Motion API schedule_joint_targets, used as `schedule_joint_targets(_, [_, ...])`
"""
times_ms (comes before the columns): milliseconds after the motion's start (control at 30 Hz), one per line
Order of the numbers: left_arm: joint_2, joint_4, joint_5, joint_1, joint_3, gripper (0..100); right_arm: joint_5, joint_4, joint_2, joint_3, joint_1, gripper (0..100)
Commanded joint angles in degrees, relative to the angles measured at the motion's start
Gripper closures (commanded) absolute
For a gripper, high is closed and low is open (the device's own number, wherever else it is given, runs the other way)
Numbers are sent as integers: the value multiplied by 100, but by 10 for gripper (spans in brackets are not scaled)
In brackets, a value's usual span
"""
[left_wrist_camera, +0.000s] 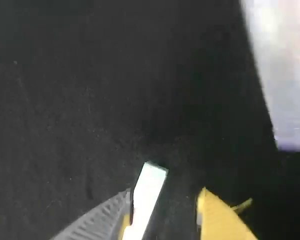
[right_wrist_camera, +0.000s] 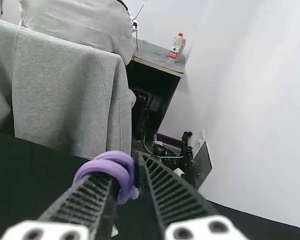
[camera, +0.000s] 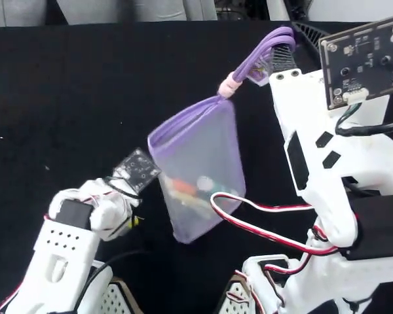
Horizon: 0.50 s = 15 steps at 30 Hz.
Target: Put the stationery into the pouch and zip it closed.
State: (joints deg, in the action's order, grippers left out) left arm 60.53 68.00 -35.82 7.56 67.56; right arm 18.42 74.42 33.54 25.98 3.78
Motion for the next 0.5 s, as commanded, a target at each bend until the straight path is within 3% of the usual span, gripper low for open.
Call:
schedule_joint_targets(0, [9, -765, -62, -4, 426, 784, 9, -123, 154, 57, -26, 986])
schedule_joint_targets(300, [9, -1222, -79, -251, 585, 784, 9, -114, 154, 48, -26, 986])
schedule_joint_targets(467, [-97, -1345, -941, -936, 629, 784, 9, -114, 154, 40, -26, 986])
